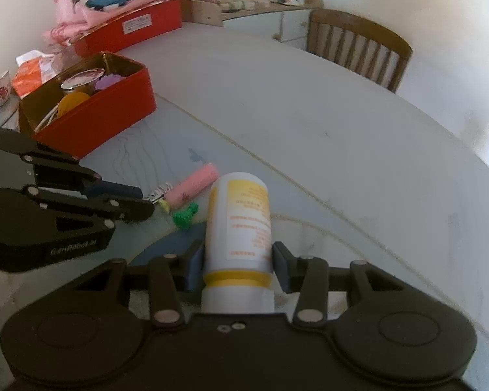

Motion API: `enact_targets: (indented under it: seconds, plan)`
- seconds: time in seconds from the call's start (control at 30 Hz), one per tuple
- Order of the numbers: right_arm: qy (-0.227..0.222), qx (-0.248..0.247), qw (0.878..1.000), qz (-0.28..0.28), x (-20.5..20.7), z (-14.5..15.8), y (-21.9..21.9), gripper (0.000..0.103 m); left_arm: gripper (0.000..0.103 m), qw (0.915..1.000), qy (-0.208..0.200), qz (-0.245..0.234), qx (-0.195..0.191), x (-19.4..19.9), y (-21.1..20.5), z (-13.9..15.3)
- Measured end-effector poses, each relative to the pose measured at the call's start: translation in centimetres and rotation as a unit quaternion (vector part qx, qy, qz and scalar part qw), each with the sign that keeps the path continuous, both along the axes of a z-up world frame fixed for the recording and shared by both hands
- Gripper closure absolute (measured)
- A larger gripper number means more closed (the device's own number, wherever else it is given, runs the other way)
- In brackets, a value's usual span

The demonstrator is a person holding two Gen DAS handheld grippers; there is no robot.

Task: Organize rigid objects
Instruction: 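Grasp the silver nail clipper with the left gripper while the right grasps the white-yellow bottle, then carry the nail clipper and white-yellow bottle over the red tin with both grippers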

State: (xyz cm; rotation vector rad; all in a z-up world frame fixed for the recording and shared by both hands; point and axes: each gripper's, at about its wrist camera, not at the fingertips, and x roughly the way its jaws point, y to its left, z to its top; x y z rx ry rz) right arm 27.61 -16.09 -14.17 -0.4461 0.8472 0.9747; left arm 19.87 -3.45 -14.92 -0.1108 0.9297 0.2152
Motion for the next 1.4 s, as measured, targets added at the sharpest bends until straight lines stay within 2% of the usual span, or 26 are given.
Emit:
enact_targets:
  seconds: [0.1, 0.4, 0.9, 1.1, 1.4]
  plan:
    - [0.02, 0.007, 0.999, -0.032, -0.4, 0.0, -1.1, 0.059, 0.092, 0.9998, 0.005, 0.01, -0.019, -0.3, 0.3, 0.2]
    - [0.046, 0.016, 0.996, -0.075, -2.7, 0.5, -2.9, 0.06, 0.092, 0.9995, 0.008, 0.015, -0.026, -1.8, 0.2, 1.0]
    - [0.046, 0.033, 0.996, -0.067, -7.6, 3.4, -3.0, 0.06, 0.092, 0.9986, -0.011, 0.003, -0.052, -5.0, 0.3, 3.2]
    - [0.058, 0.027, 0.995, -0.083, -8.9, 4.5, -2.6, 0.06, 0.092, 0.996, -0.015, 0.01, -0.087, -6.4, 1.5, 4.1]
    - [0.05, 0.035, 0.993, -0.099, -10.8, 6.4, -1.0, 0.06, 0.092, 0.9946, -0.045, 0.01, -0.092, -8.8, 3.7, 6.3]
